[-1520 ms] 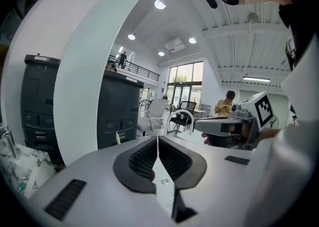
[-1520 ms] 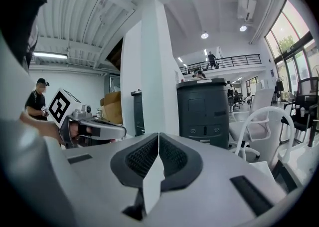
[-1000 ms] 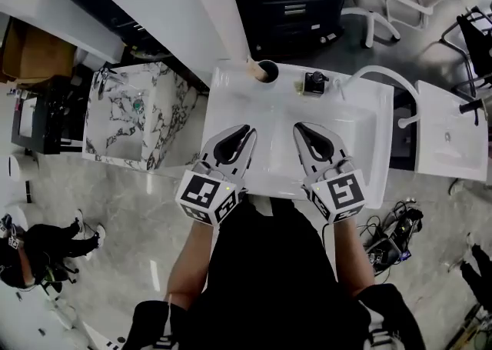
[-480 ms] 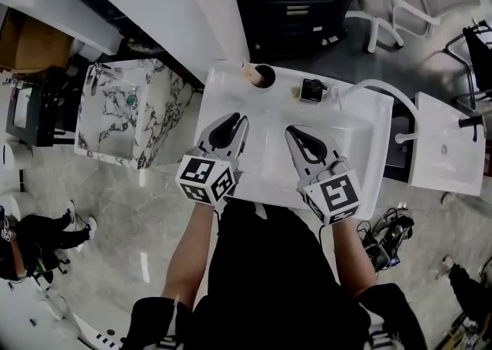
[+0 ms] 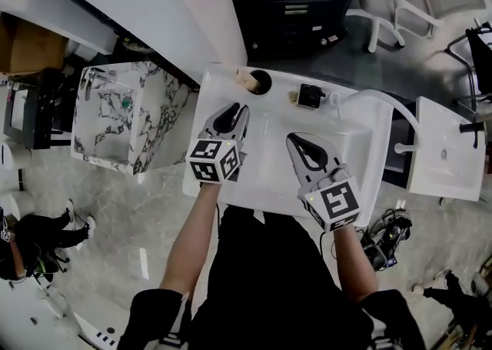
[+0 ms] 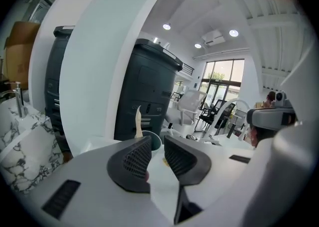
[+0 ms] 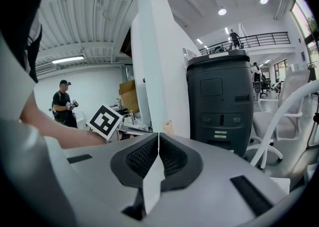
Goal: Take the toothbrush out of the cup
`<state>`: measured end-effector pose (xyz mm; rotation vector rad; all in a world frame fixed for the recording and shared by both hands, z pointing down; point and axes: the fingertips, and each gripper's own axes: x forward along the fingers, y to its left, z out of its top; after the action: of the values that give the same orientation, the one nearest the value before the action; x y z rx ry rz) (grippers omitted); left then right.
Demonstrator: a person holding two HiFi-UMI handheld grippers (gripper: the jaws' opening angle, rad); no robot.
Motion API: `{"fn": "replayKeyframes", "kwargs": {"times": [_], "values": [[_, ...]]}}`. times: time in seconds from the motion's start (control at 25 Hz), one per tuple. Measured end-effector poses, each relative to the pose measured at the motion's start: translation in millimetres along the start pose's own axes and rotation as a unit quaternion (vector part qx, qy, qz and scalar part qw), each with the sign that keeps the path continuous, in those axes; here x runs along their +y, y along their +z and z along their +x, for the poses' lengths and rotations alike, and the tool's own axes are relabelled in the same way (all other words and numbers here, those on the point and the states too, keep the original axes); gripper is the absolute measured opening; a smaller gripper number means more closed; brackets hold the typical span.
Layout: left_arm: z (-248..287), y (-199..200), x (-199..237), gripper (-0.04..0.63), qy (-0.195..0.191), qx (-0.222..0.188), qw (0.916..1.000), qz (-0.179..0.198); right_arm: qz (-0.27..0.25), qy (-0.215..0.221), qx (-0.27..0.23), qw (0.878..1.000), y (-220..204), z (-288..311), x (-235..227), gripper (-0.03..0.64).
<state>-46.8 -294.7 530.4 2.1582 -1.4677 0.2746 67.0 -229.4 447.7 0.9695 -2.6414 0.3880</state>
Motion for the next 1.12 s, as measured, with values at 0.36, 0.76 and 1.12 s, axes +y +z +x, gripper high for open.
{"fn": "replayKeyframes", "kwargs": {"times": [0.36, 0.76, 1.12], "values": [[40.3, -0.2, 25.6, 0.103, 0.029, 0.014, 0.9993, -0.02, 0.019, 0.018, 0.004, 1.0, -0.5, 10.8, -13.2, 0.032], [61.8, 8.2, 36.0, 0.115, 0.046, 0.012, 0.9988, -0.016, 0.028, 0.022, 0.012, 0.999, -10.3, 11.4, -23.7, 0.032], [68.8, 17.4, 40.1, 0.081, 0.056, 0.006, 0.9982, -0.021, 0.031, 0.021, 0.013, 0.999, -10.2, 10.9, -28.0, 0.032]]}}
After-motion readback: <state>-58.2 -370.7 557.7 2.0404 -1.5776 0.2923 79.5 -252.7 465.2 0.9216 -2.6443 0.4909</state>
